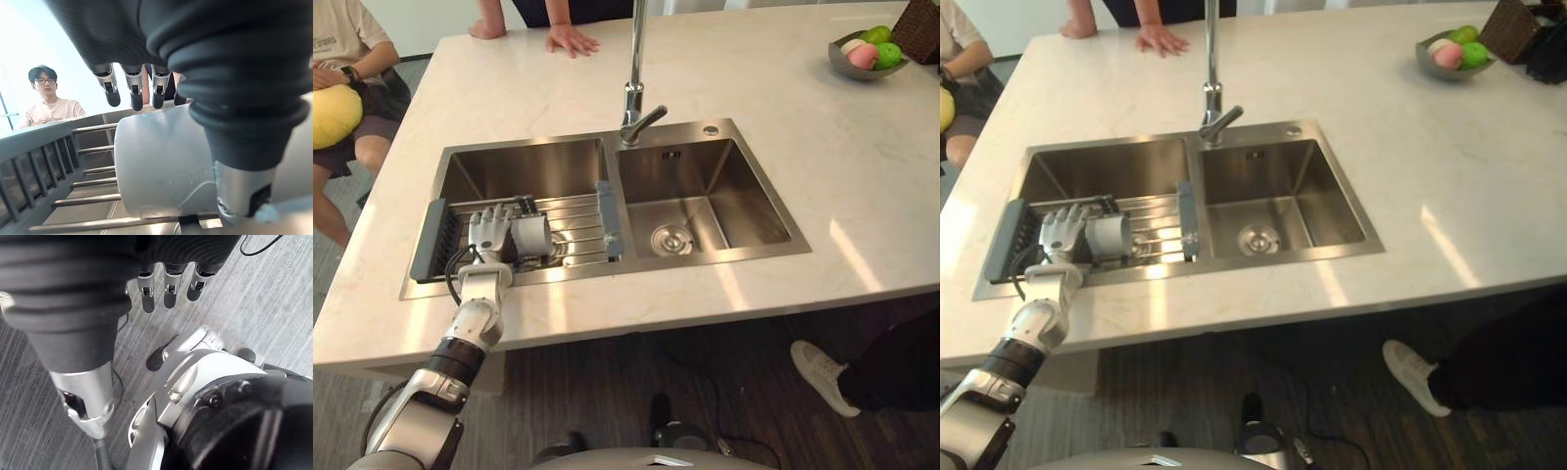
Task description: Walk over to the sink, pick up the cup, carry it to the dishwasher, place the cup inside the dishwasher, then close the dishwasher door
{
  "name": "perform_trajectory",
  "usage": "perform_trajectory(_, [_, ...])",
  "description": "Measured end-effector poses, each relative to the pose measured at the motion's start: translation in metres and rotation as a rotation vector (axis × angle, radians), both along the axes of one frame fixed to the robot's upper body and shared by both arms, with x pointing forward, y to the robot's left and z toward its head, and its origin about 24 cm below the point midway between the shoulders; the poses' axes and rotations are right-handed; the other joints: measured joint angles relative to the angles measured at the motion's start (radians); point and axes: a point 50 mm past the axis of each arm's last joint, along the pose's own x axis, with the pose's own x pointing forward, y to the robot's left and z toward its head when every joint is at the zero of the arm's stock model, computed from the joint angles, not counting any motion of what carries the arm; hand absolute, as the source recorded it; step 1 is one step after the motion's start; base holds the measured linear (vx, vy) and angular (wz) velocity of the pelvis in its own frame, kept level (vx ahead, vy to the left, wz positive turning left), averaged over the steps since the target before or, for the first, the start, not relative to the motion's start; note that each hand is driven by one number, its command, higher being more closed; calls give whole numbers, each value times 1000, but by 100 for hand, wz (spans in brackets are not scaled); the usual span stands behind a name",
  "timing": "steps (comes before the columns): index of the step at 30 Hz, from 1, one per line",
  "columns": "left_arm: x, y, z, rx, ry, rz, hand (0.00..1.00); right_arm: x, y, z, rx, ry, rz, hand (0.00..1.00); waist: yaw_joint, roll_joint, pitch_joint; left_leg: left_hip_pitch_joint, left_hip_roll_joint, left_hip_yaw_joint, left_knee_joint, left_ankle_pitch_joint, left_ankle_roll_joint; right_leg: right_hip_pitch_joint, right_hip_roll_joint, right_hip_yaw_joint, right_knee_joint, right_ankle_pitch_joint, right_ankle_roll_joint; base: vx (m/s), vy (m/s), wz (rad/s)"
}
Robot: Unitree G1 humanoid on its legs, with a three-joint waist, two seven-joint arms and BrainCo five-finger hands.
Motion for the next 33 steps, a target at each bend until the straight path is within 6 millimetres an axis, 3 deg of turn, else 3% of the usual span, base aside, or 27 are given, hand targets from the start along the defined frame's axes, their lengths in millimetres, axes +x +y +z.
perform_trajectory(9, [5,-9,0,124,121,-60,0,0,-1,0,-12,11,35,0,-6,4,7,0,-1,4,2,-4,2,-1,0,2,0,1,-3,-1,1,-1])
perform_trajectory(15, [14,-15,7,147,170,-121,0,3,-3,1,-25,16,74,0,-25,15,14,0,-1,5,1,-8,0,-2,0,2,0,0,-1,0,0,0])
perform_trajectory(16, [15,-17,9,148,165,-136,100,2,-4,1,-30,20,76,0,-27,19,15,0,-1,5,1,-8,0,-2,0,3,0,0,-1,0,0,0])
perform_trajectory(27, [24,-45,27,60,227,-362,100,4,-7,2,-47,27,107,0,-50,31,39,1,-1,14,3,-15,6,-1,0,8,0,-6,5,0,0,-1])
perform_trajectory(33, [26,-45,35,26,257,-392,100,8,-8,3,-63,16,137,0,-53,38,49,1,-1,13,2,-16,6,0,0,5,0,-8,6,0,0,0])
